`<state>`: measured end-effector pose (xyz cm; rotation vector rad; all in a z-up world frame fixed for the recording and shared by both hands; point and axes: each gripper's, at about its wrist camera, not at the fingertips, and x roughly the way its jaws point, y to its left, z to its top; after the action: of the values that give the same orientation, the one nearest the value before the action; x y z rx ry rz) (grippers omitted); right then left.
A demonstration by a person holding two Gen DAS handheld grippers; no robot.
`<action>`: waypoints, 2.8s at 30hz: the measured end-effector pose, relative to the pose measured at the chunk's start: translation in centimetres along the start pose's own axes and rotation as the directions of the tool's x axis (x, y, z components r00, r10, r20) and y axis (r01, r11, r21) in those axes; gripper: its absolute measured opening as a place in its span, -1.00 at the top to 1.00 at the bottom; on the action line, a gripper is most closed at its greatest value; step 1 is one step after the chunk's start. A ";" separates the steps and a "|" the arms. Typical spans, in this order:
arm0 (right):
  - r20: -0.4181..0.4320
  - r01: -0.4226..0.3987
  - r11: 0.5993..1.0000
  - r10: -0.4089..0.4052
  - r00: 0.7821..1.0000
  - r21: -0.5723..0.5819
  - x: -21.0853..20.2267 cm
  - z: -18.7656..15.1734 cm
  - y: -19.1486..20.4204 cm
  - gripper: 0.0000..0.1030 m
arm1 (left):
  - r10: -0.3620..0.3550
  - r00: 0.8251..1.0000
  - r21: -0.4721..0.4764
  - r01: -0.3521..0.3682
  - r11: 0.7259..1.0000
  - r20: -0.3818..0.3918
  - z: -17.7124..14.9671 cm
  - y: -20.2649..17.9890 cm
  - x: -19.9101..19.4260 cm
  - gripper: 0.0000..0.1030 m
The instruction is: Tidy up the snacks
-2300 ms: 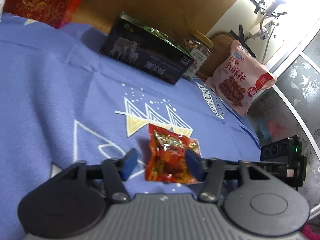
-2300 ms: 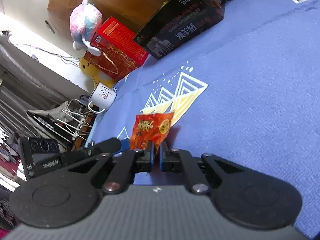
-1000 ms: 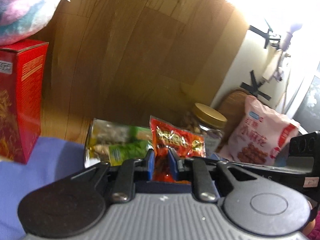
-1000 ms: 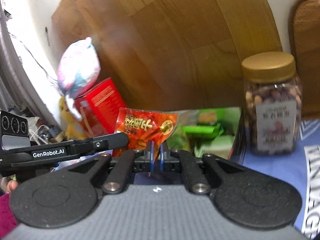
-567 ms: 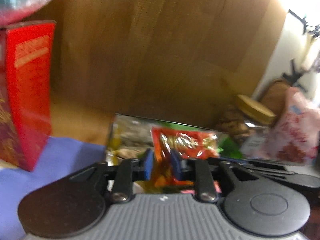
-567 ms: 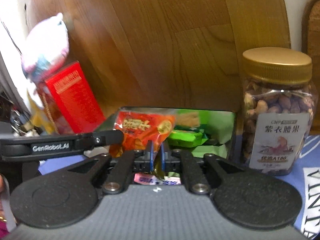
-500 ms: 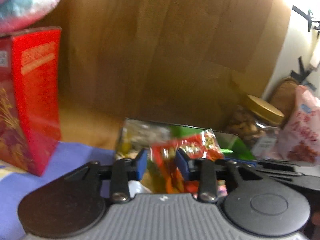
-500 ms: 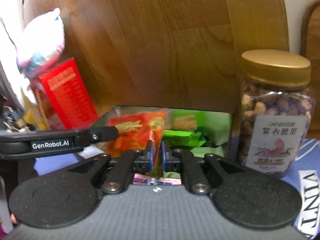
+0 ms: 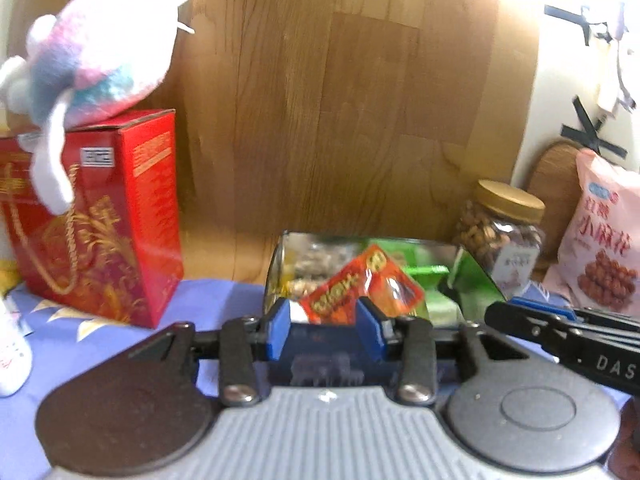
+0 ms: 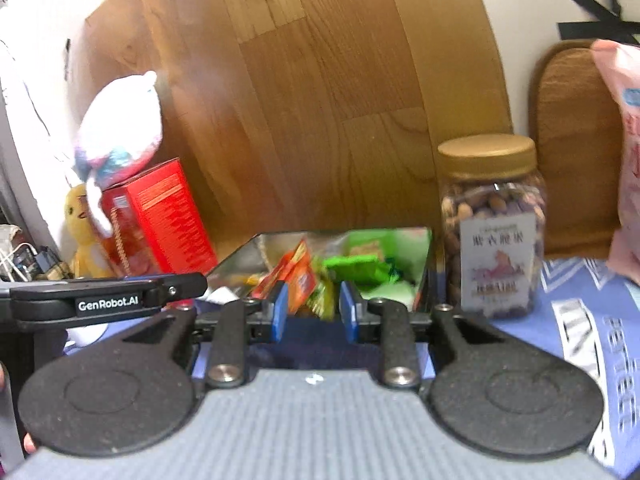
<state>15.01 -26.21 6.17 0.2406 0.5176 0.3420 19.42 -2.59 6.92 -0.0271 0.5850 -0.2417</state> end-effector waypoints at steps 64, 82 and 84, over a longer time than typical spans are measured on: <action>0.115 0.110 0.992 -0.116 0.987 0.055 -20.5 -17.1 11.3 -0.99 | 0.153 0.988 0.067 -0.154 0.986 0.025 -19.4 -4.2 -20.8 -1.00; 0.114 0.112 0.991 -0.120 0.986 0.080 -20.7 -17.6 11.1 -1.00 | 0.193 0.981 0.092 -0.192 0.977 0.008 -20.0 -5.0 -20.6 -1.00; 0.117 0.112 0.991 -0.121 0.986 0.077 -20.7 -17.6 11.2 -1.00 | 0.197 0.980 0.088 -0.198 0.976 0.016 -20.0 -4.9 -20.7 -1.00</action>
<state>-13.91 -21.33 3.87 0.2960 0.4223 0.1939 -9.35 -1.66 1.92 0.1160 0.5650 -0.0742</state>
